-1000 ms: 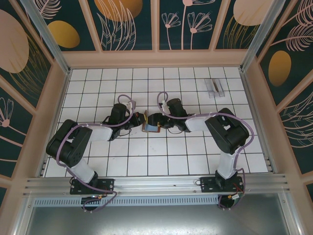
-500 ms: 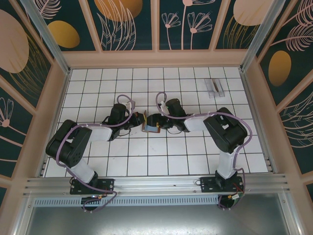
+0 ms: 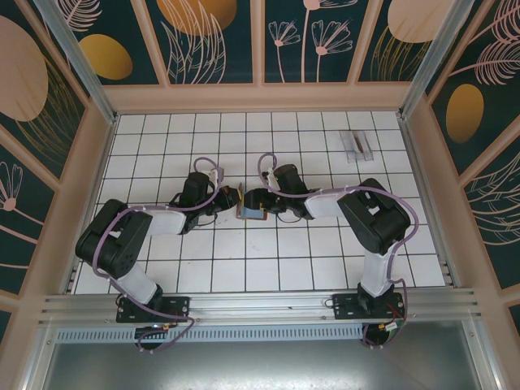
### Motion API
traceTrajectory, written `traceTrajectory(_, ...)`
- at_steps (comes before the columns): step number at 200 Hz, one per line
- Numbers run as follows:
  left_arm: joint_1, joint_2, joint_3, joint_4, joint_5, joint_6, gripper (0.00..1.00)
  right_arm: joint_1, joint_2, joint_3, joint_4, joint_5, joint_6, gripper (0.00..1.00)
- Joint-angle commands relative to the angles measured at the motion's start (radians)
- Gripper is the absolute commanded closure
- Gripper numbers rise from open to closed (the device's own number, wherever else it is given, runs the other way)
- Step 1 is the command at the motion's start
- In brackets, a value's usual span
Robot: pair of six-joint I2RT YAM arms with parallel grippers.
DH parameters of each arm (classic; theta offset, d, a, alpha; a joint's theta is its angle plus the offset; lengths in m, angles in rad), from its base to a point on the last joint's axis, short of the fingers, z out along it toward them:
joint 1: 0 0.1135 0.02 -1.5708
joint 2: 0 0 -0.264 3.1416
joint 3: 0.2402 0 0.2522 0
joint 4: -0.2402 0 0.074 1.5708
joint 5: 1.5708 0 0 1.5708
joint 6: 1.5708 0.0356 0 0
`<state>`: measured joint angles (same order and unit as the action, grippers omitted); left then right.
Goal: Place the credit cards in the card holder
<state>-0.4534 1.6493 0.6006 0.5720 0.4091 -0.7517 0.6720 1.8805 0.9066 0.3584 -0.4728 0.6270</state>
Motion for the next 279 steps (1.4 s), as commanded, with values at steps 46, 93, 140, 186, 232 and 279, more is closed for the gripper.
traceTrajectory(46,0.035,-0.051,-0.042,-0.026,0.104,0.046,0.60,0.001,0.052,0.051,-0.120,0.139,-0.043,0.36)
traceTrajectory(93,0.041,-0.017,-0.029,-0.043,0.080,0.049,0.66,0.003,0.068,0.046,-0.099,0.117,-0.023,0.36)
traceTrajectory(140,0.048,-0.001,-0.010,-0.101,0.027,0.066,0.98,0.001,0.061,0.041,-0.105,0.115,-0.030,0.36)
traceTrajectory(186,0.055,-0.013,-0.018,-0.116,0.022,0.078,1.00,-0.002,-0.053,-0.023,0.035,0.023,-0.033,0.34)
traceTrajectory(232,0.058,-0.026,-0.027,-0.108,0.020,0.072,1.00,0.001,-0.089,-0.061,0.191,-0.068,-0.020,0.24)
traceTrajectory(279,0.060,-0.036,-0.046,-0.077,0.031,0.051,1.00,0.048,-0.046,0.011,0.045,0.055,-0.095,0.19)
